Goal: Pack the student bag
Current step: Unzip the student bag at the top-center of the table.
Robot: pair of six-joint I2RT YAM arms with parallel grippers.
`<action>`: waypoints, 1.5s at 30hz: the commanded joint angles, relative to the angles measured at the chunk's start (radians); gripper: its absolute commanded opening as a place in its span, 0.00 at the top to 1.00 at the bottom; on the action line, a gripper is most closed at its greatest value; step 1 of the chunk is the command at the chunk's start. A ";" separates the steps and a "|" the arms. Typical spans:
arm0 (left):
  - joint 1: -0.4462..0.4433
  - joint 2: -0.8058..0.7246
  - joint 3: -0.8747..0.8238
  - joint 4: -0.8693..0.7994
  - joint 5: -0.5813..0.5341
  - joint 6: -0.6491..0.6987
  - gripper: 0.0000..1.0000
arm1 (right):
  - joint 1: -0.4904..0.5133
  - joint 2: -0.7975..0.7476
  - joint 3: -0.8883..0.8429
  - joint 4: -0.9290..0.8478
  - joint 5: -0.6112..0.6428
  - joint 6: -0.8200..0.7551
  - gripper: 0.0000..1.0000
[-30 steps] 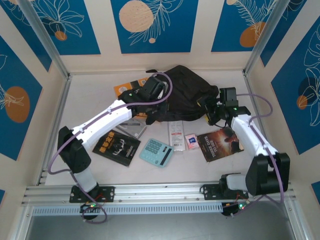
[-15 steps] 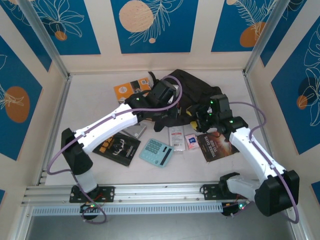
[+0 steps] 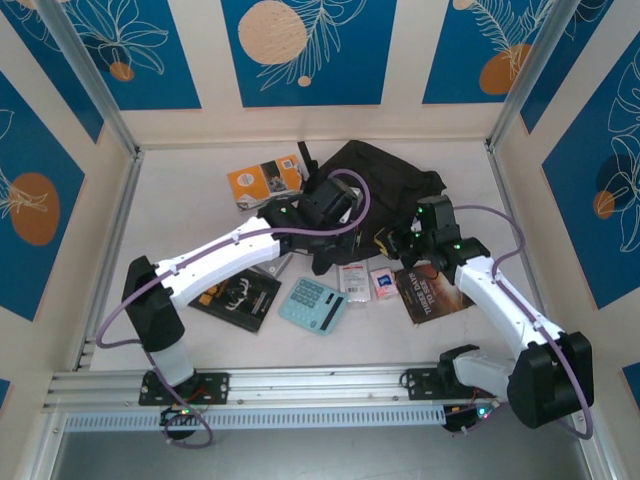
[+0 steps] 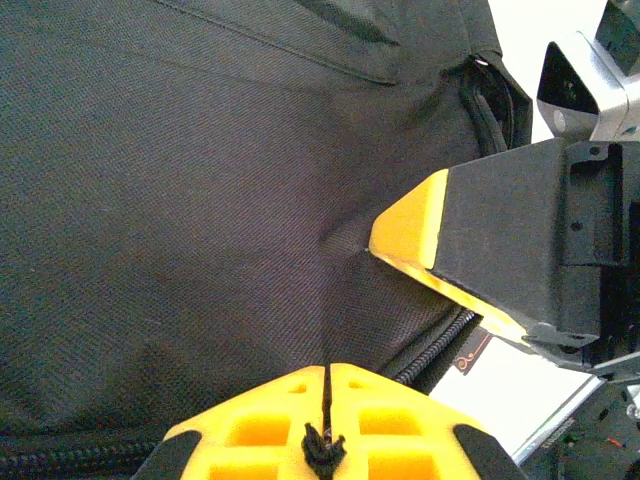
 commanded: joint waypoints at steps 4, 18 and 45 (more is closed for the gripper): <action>0.065 -0.118 -0.059 -0.034 -0.092 0.042 1.00 | -0.070 0.038 -0.022 -0.028 0.044 -0.145 1.00; 0.209 -0.167 -0.151 -0.012 -0.053 0.063 1.00 | -0.157 0.054 0.013 -0.095 0.072 -0.283 1.00; 0.041 -0.027 -0.137 0.220 0.196 -0.115 1.00 | -0.086 -0.130 0.056 -0.279 0.111 -0.094 0.32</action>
